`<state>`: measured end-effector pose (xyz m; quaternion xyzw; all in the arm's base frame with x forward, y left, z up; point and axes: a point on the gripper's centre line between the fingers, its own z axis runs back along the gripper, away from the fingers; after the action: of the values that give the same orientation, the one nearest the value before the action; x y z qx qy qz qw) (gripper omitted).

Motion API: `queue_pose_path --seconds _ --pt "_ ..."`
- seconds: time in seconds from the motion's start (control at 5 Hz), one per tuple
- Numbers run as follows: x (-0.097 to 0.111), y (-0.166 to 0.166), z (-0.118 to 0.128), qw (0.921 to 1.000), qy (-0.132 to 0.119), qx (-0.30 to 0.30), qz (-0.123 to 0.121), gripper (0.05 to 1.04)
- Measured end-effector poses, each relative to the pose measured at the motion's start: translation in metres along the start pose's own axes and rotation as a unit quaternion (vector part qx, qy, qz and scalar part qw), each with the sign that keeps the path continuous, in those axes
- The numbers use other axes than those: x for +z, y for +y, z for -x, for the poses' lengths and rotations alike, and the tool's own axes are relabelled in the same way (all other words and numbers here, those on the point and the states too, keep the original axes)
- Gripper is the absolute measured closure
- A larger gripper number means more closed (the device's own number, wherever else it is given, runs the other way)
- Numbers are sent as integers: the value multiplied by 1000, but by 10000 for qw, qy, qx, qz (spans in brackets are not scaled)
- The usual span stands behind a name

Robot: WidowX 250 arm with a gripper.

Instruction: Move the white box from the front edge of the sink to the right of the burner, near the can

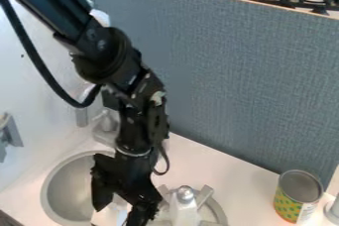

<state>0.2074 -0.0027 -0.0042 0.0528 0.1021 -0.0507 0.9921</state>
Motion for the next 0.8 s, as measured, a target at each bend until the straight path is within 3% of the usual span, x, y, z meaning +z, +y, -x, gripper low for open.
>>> queue_pose_path --seconds 0.4,0.8 --pt "0 8 -9 9993 -120 -229 -259 76" --pt "-2 27 -7 10000 -27 -42 -79 76"
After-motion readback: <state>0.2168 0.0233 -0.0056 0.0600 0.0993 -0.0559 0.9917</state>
